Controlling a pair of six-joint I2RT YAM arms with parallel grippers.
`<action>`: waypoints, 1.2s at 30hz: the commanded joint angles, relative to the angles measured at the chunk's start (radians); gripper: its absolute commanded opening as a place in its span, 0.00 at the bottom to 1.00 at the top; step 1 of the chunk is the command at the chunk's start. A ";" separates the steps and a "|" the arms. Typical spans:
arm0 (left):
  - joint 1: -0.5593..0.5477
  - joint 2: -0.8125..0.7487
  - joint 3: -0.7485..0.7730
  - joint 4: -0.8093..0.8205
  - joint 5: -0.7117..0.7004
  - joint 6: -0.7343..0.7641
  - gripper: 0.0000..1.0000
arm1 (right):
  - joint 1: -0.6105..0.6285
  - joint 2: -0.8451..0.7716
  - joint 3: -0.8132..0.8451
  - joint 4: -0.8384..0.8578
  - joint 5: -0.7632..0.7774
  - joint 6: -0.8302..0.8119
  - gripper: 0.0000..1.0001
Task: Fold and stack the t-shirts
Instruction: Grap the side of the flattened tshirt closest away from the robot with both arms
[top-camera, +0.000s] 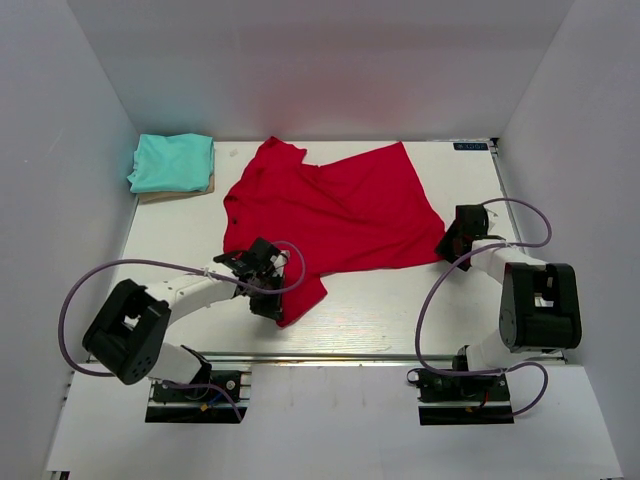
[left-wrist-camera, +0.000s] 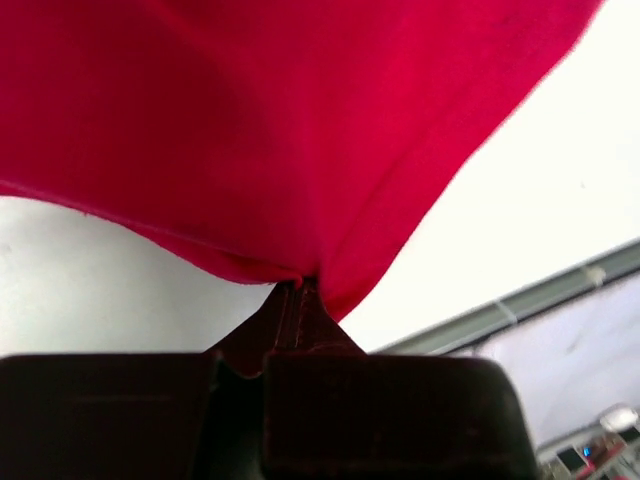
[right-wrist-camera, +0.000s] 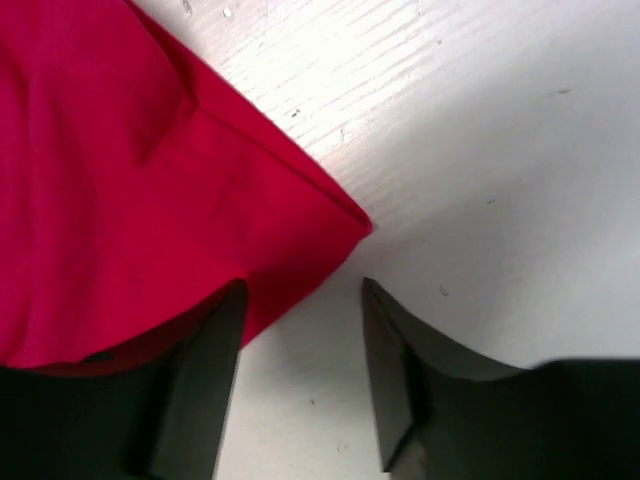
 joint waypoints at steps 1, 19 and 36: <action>-0.006 -0.070 0.020 -0.057 0.078 0.025 0.00 | -0.006 0.046 0.005 0.017 0.016 0.034 0.52; -0.006 -0.060 0.091 -0.229 0.287 0.036 0.00 | -0.005 -0.316 -0.094 -0.399 0.002 0.046 0.00; 0.003 0.068 0.294 -0.364 0.229 0.139 0.00 | 0.000 -0.364 -0.061 -0.503 -0.095 0.055 0.00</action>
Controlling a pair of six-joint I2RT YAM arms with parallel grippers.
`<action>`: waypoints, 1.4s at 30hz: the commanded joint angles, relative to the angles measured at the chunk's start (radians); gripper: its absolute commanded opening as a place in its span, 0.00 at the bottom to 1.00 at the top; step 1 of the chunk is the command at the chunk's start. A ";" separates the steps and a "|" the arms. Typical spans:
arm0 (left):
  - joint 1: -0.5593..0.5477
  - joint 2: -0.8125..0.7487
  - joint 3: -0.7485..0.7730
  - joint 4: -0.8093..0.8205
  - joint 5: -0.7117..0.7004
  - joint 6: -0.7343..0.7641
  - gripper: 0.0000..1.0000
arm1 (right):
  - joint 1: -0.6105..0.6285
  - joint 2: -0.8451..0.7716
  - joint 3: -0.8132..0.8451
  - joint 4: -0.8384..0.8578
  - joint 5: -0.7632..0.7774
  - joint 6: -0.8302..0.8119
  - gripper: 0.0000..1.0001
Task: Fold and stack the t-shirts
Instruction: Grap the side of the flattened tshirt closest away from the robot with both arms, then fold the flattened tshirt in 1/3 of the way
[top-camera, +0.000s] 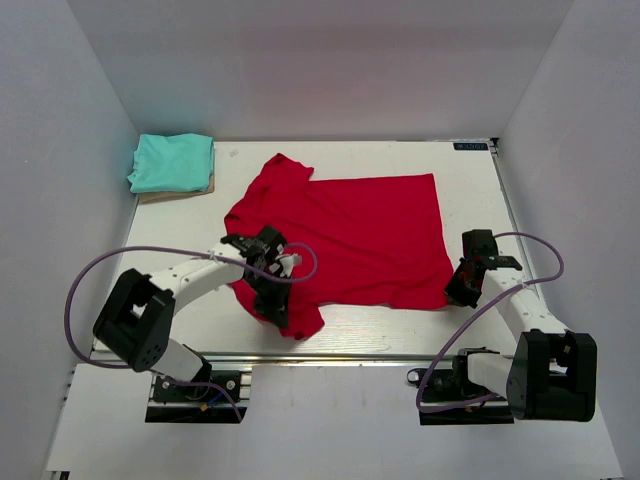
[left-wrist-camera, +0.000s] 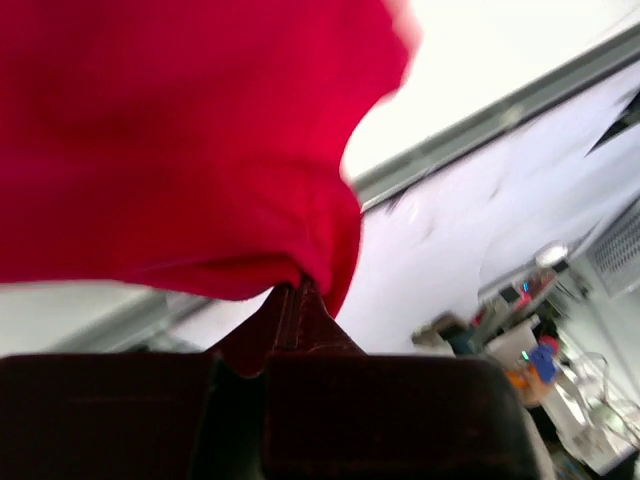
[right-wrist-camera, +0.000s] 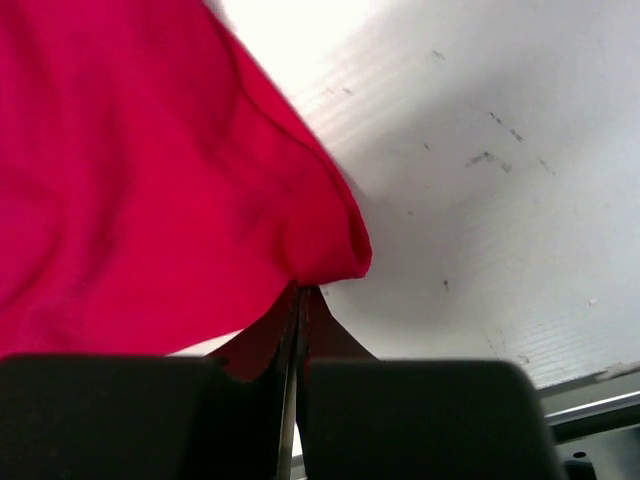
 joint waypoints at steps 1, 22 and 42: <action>0.017 0.030 0.131 -0.002 -0.055 0.062 0.00 | 0.002 0.005 0.074 0.016 -0.023 -0.007 0.00; 0.115 0.126 0.517 -0.013 -0.552 0.068 0.00 | 0.008 0.209 0.397 0.037 -0.034 -0.196 0.00; 0.207 0.138 0.508 0.388 -0.765 0.246 0.00 | 0.008 0.386 0.557 0.113 -0.057 -0.296 0.00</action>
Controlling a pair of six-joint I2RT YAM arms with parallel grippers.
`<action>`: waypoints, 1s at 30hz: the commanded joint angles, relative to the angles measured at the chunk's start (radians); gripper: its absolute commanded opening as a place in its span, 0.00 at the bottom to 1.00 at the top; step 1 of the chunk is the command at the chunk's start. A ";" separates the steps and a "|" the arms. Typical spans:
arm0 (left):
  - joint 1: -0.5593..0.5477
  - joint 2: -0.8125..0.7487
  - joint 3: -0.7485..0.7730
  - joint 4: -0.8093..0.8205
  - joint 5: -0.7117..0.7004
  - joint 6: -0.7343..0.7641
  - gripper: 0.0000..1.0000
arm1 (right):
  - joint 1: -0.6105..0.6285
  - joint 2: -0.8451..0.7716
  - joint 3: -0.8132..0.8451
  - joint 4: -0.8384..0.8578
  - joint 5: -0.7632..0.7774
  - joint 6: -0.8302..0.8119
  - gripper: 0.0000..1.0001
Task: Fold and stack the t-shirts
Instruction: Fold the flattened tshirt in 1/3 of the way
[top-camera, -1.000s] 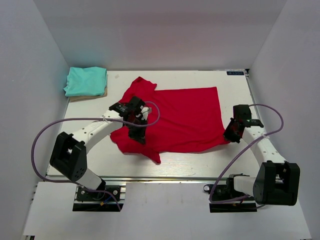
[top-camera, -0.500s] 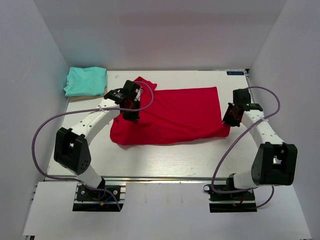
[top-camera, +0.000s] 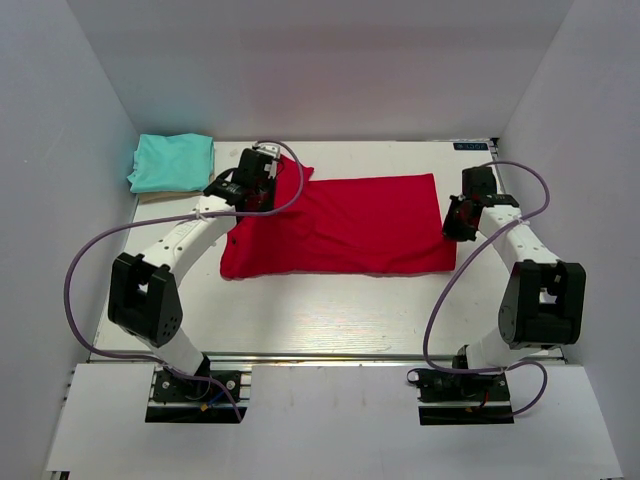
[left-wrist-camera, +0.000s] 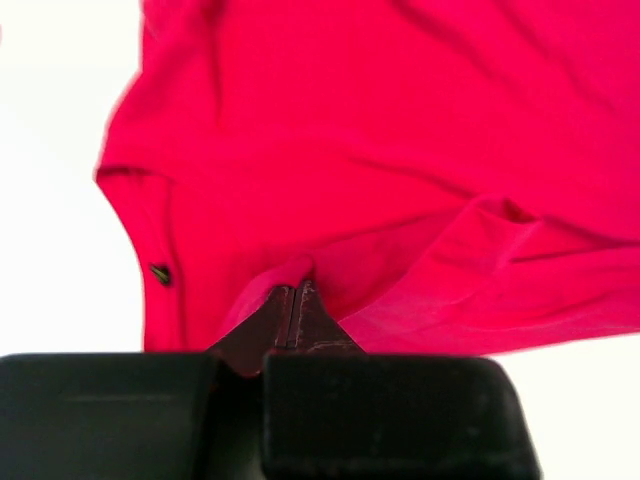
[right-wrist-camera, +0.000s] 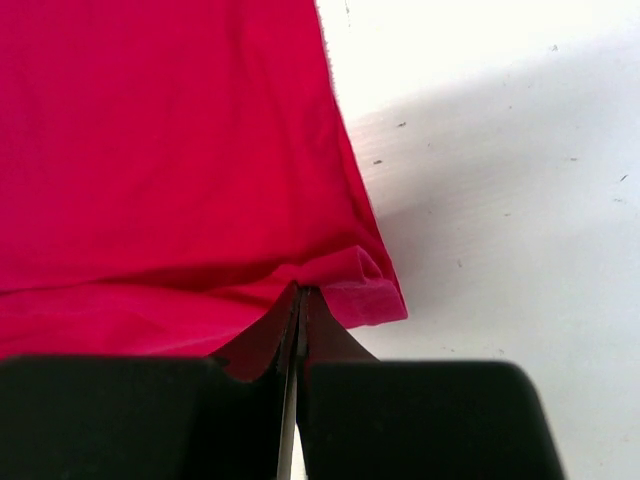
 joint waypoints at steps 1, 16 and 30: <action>0.022 -0.014 0.008 0.079 -0.074 0.057 0.00 | 0.002 0.006 0.053 0.038 0.030 -0.024 0.00; 0.071 0.130 0.042 0.209 -0.019 0.199 0.00 | -0.001 0.079 0.062 0.216 -0.001 -0.116 0.00; 0.149 0.468 0.411 0.068 0.017 0.155 1.00 | -0.004 0.337 0.340 0.098 0.044 -0.082 0.74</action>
